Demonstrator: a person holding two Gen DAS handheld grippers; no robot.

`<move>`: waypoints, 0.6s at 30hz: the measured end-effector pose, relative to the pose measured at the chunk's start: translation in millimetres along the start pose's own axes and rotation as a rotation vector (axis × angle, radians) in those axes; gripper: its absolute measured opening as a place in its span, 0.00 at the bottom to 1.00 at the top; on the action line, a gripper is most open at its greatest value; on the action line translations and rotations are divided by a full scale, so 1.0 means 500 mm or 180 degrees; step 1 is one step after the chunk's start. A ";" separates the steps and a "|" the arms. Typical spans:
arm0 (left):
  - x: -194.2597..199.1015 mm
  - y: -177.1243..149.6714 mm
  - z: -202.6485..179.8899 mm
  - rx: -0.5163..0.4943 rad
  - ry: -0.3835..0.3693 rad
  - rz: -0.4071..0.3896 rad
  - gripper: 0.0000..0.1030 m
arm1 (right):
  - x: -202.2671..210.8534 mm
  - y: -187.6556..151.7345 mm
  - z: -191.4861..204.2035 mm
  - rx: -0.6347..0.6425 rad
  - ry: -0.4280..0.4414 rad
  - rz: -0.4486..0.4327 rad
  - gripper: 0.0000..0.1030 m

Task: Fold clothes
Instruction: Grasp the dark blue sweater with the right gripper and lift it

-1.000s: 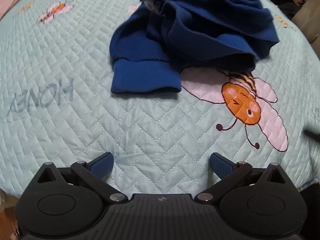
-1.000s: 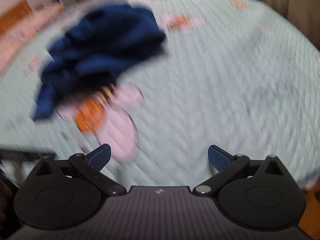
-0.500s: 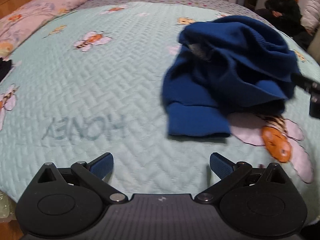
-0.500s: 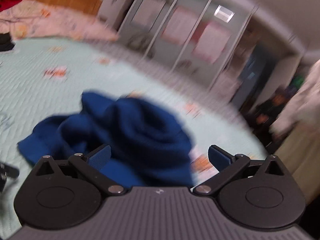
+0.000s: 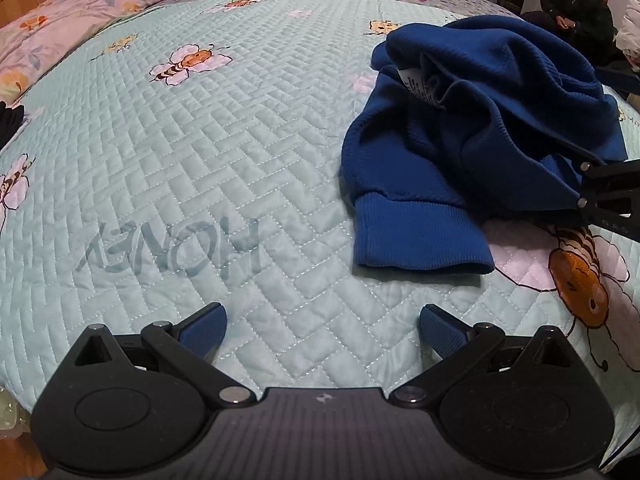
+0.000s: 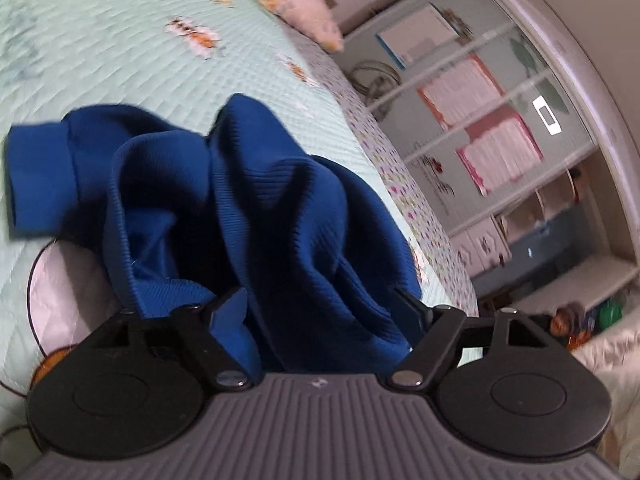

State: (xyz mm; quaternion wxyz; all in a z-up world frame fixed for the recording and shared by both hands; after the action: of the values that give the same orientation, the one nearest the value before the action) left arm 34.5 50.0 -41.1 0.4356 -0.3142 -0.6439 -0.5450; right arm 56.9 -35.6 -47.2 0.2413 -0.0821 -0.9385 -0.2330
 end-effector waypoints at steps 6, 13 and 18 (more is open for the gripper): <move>-0.001 0.000 0.001 -0.0044 -0.0007 0.0031 1.00 | -0.016 -0.016 0.021 0.0473 -0.0154 0.0039 0.77; -0.003 -0.027 -0.013 -0.0051 0.0027 -0.0073 1.00 | -0.031 0.026 -0.029 0.0105 0.0050 0.0105 0.23; 0.001 -0.029 -0.012 -0.0039 0.0026 -0.0037 1.00 | 0.011 0.054 -0.090 -0.0231 0.0022 -0.0104 0.15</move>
State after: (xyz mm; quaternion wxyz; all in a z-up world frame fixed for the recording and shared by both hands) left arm 22.8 41.1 -46.5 0.4331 -0.3108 -0.6405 -0.5528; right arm 78.2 -33.2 1.2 0.2377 -0.0747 -0.9298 -0.2711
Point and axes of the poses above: each gripper's, at about its wrist camera, not at the fingertips, and x roughly against the way its jaws point, z to its left, y to its top, the point moved 4 cm from there along -x, roughly the way its jaws point, and after that the axes turned 8 degrees about z, right-handed, at the moved point
